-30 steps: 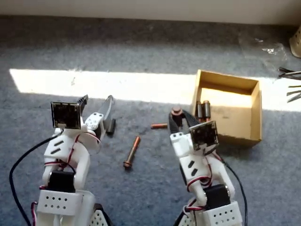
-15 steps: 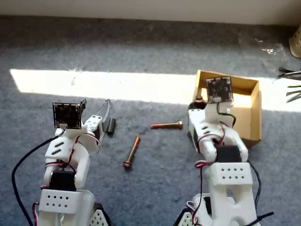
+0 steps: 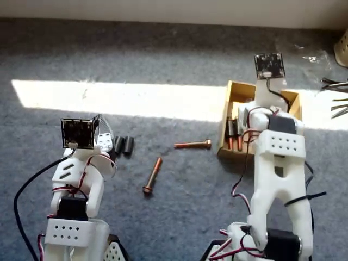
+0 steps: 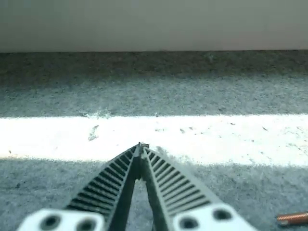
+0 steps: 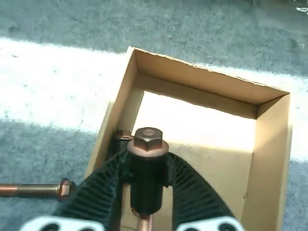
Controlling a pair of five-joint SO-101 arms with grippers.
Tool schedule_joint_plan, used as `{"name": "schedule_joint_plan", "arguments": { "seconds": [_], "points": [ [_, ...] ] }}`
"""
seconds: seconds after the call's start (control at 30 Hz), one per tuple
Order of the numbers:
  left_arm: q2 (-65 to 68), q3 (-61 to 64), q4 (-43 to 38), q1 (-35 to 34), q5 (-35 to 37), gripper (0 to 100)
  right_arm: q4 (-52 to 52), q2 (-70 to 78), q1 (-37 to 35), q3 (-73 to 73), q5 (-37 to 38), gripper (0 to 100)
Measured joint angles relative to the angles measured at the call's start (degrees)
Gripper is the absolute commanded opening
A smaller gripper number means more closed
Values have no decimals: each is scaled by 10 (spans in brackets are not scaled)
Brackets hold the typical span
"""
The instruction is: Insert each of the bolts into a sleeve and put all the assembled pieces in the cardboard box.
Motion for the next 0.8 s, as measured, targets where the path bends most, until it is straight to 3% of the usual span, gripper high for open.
{"name": "schedule_joint_plan", "arguments": {
  "seconds": [0.53, 0.8],
  "points": [
    [0, 16, -2, 0, 0, 5, 0, 290, 49, -161, 5, 9],
    [0, 16, -2, 0, 0, 5, 0, 345, 51, -198, 5, 10]
  ]
}}
